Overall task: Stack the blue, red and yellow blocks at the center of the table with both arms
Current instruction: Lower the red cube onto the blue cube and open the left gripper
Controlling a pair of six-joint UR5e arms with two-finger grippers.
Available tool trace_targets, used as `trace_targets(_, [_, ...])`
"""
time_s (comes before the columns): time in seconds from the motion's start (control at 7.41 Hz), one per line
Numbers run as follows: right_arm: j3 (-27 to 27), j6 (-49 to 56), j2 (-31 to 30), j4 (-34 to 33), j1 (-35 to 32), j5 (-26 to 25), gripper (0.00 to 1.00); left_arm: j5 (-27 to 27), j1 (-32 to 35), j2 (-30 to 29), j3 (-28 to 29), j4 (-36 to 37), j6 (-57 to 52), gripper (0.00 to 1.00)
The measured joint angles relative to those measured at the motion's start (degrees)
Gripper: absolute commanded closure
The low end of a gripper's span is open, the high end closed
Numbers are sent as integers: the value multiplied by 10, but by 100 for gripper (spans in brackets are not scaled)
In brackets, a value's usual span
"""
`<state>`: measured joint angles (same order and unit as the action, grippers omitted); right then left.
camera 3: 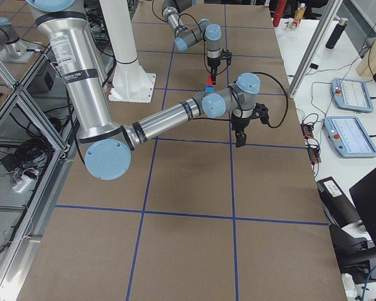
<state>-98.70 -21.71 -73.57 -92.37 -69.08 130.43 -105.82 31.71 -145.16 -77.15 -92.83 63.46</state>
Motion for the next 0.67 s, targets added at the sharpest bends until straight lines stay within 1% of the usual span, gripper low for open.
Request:
trace_targets(0.13, [0, 0, 0, 0, 0, 0, 1, 0, -1, 2, 0, 0, 0, 96])
trace_targets(0.27, [0, 0, 0, 0, 0, 0, 1, 0, -2, 4, 0, -1, 1, 42])
trace_targets(0.4, [0, 0, 0, 0, 0, 0, 1, 0, -2, 4, 1, -2, 1, 0])
trace_targets(0.67, [0, 1, -1, 0, 0, 0, 1, -1, -1, 4, 0, -5, 12, 0])
